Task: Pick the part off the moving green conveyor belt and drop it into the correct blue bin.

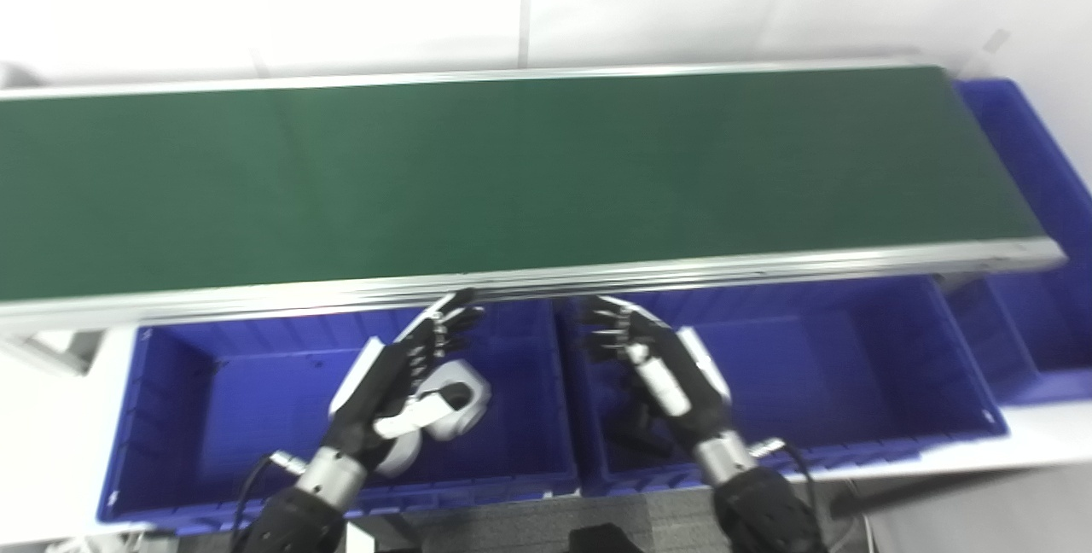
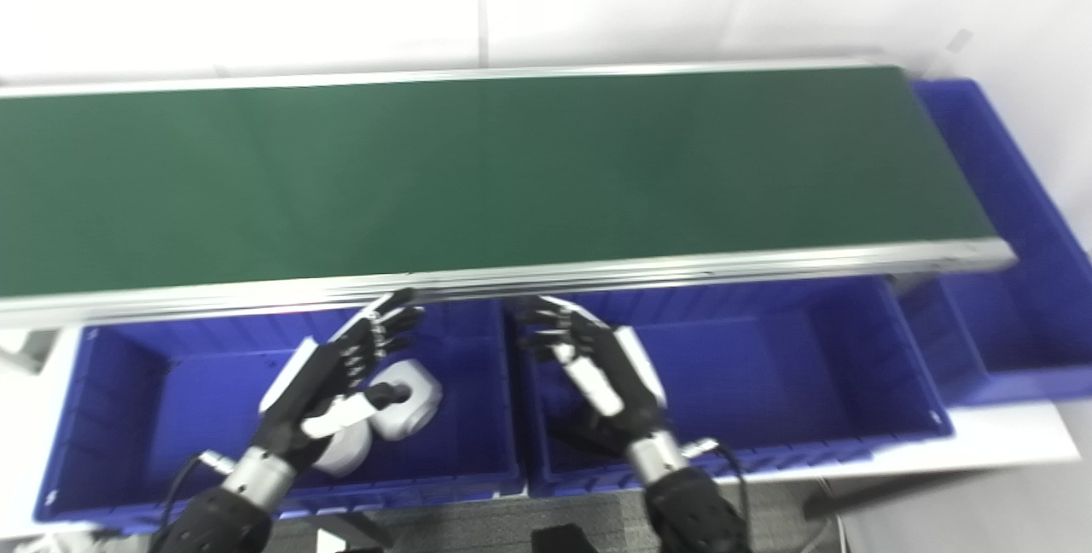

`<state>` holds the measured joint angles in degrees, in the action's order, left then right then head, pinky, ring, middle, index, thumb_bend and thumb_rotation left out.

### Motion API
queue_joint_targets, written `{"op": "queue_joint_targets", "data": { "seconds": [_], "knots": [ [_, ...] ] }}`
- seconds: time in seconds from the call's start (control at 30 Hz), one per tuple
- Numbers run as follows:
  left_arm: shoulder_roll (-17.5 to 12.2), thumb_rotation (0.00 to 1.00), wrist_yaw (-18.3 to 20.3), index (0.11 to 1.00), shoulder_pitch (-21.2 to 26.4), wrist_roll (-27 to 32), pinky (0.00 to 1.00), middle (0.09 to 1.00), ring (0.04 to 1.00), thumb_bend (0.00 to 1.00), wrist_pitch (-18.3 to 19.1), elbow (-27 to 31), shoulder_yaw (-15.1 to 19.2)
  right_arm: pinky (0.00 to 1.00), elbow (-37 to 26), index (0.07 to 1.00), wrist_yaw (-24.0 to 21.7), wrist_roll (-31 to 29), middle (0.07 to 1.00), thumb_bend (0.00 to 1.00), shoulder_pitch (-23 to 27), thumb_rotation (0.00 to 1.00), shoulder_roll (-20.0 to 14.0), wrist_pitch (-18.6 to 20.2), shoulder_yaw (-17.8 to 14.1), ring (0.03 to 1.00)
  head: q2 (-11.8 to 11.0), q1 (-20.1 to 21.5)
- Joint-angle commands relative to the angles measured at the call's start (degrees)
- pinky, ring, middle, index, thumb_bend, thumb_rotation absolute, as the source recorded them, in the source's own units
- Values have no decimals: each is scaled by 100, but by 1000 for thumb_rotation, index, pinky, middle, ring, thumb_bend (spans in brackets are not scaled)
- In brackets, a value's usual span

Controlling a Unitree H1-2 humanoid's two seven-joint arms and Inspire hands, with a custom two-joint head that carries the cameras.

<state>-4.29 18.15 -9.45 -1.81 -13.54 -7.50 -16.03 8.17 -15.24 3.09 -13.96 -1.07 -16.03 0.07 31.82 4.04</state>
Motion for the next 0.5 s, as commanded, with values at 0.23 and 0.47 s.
{"op": "queue_joint_targets", "data": {
  "seconds": [0.23, 0.47],
  "knots": [
    [196, 585, -114, 890, 54, -42, 873, 859, 891, 752, -488, -198, -88, 647, 467, 791, 161, -83, 763, 863, 194, 961, -255, -932, 244, 684, -348, -225],
    [222, 545, -90, 877, 142, 3, 854, 849, 875, 751, -628, -446, -104, 615, 690, 791, 340, 46, 753, 841, 278, 964, -378, -1058, 398, 673, -585, -296]
  ]
}}
